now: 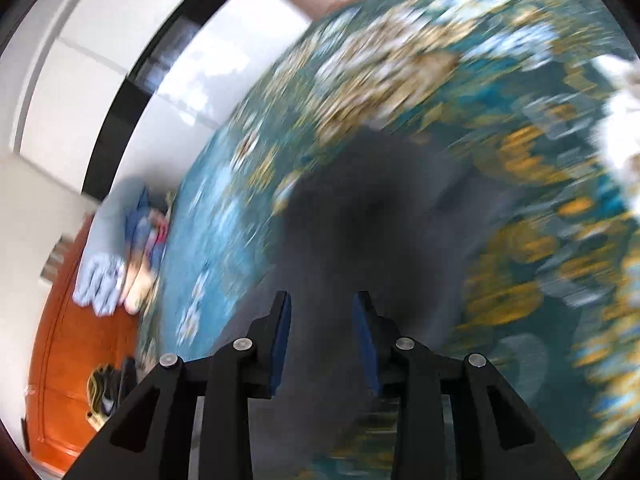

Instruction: Fold clothes

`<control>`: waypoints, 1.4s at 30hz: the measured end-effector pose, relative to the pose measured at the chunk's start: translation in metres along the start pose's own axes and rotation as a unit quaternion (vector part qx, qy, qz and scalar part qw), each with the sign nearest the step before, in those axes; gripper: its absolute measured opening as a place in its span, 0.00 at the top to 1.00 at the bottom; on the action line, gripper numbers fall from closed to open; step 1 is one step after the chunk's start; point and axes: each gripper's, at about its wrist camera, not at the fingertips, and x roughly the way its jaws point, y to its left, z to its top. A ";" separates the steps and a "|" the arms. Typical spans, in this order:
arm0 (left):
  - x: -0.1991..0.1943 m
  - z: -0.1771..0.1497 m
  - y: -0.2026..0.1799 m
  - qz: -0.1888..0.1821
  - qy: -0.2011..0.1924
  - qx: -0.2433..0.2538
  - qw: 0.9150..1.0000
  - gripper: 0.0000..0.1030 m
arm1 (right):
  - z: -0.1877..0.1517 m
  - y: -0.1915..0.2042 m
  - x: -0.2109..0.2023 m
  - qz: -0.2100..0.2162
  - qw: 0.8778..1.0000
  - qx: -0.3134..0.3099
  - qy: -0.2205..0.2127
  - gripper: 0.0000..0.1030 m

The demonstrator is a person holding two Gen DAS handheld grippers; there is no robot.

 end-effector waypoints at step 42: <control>0.083 0.013 -0.026 0.051 -0.010 -0.009 0.999 0.97 | 0.041 0.041 0.064 -0.106 0.994 0.028 -0.006 1.00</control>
